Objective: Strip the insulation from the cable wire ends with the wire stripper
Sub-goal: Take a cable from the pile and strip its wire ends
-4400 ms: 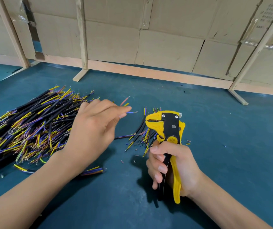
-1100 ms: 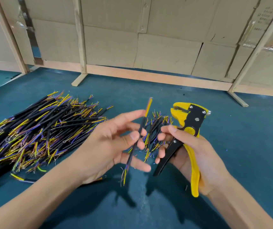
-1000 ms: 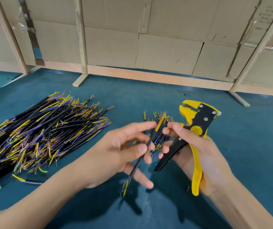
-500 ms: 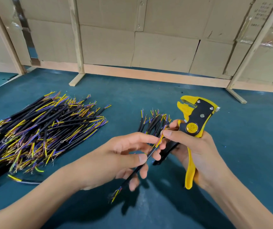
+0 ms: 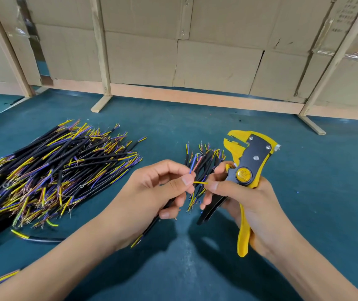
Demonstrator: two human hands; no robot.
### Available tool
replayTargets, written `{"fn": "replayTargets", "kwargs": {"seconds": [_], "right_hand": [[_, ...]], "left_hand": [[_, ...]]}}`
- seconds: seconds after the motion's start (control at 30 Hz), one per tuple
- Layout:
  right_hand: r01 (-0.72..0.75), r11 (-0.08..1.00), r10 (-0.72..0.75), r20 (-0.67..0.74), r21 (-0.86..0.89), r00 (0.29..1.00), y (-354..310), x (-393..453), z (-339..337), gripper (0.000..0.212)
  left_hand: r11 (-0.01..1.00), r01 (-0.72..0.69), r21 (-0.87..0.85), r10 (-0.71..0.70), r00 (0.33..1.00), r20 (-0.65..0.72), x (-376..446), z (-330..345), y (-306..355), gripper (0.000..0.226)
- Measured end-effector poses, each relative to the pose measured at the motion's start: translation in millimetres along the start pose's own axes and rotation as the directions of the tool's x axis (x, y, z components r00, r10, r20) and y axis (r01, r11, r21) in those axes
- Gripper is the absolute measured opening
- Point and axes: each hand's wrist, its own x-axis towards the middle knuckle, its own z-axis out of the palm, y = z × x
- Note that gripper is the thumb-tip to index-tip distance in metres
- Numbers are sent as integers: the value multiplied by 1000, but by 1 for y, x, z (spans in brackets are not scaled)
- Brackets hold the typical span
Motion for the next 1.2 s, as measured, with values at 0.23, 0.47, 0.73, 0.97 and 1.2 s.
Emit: {"fn": "replayTargets", "kwargs": {"seconds": [0.23, 0.47, 0.73, 0.97, 1.2], "right_hand": [[-4, 1000, 4, 20, -14, 1000, 0, 0, 0, 24], [-59, 995, 67, 111, -77, 992, -2, -6, 4, 7], [-19, 995, 10, 90, 95, 996, 3, -11, 15, 31], [10, 994, -17, 64, 108, 998, 2, -9, 11, 17], [-21, 998, 11, 169, 59, 986, 3, -10, 8, 6]], "left_hand": [[997, -33, -65, 30, 999, -45, 1, 1, 1, 5], [559, -275, 782, 550, 829, -102, -3, -11, 0, 5], [130, -501, 856, 739, 624, 254, -2, -19, 7, 9], [51, -504, 862, 653, 671, 353, -6, -14, 7, 12], [63, -370, 927, 680, 696, 231, -3, -8, 11, 15]]}}
